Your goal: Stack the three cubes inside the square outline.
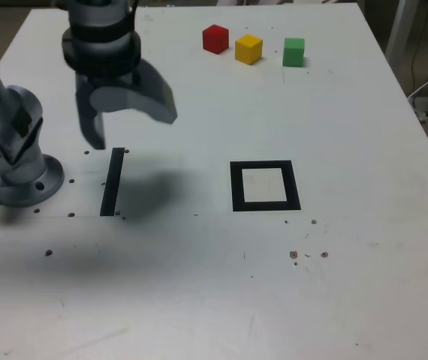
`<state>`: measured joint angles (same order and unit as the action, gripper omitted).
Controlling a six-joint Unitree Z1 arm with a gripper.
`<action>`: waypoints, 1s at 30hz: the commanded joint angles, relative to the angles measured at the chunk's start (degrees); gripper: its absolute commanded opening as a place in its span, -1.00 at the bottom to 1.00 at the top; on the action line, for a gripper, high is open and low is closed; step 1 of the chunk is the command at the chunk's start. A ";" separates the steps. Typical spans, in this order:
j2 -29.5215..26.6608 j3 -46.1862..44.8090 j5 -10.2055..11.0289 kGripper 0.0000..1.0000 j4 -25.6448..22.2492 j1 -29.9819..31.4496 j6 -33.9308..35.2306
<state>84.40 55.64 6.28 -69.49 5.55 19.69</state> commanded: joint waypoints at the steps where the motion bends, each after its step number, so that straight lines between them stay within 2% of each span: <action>1: 1.15 1.20 0.72 1.00 0.21 -1.73 0.29; 9: 4.16 4.44 3.30 1.00 2.59 -10.78 -0.78; 14: 6.90 7.77 2.86 0.99 2.98 -17.51 -4.41; 30: 19.29 22.97 1.84 0.97 -2.27 -37.09 -14.67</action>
<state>102.45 77.46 8.21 -71.05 -30.61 5.43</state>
